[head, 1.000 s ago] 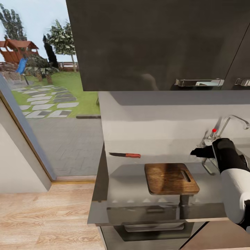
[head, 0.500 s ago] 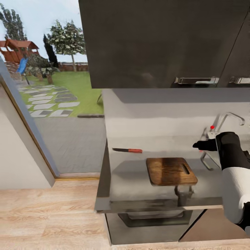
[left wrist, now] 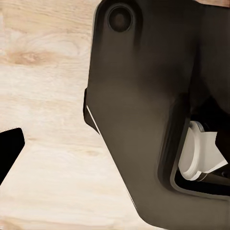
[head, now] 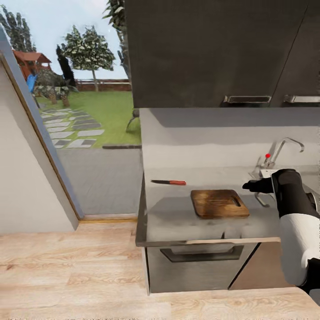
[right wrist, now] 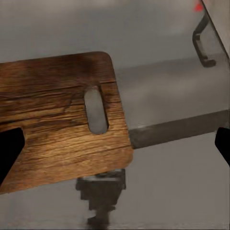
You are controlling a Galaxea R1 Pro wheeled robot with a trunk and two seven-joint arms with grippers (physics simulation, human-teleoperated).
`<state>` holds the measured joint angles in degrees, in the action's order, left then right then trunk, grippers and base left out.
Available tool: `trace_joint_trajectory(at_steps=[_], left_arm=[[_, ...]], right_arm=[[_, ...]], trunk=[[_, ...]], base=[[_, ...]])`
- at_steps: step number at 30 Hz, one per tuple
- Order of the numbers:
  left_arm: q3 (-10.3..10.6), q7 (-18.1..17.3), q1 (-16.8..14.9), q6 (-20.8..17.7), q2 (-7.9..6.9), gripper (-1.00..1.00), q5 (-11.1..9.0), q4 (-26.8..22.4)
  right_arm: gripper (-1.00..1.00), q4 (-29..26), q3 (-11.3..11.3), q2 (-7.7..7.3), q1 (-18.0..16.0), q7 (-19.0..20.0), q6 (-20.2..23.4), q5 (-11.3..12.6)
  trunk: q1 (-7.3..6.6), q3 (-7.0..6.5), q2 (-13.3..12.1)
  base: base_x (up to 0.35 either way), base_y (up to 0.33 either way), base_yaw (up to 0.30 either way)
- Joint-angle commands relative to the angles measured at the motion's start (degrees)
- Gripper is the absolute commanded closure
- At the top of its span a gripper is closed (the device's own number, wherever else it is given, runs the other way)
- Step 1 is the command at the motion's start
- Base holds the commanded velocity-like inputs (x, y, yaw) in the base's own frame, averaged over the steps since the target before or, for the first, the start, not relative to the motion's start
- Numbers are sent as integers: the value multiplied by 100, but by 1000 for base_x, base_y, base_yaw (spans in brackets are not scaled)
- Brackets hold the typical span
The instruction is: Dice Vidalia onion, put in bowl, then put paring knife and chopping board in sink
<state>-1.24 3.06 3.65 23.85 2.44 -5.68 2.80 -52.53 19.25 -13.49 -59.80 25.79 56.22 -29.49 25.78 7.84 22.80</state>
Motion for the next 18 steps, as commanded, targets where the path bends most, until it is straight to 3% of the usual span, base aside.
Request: trace_joint_trajectory(at_steps=[1,18], left_arm=[[-7,-7,-4,31,2,-100,-38,10],[-7,-7,-4,32,3,-100,-38,10]], right_arm=[[-100,-2,9,4,-6,58,12,-62],[-100,253,17,13,-6,58,12,-71]], trunk=[[0,11,12],[0,11,12]], base=[[-306,75,0],[-320,5,0]])
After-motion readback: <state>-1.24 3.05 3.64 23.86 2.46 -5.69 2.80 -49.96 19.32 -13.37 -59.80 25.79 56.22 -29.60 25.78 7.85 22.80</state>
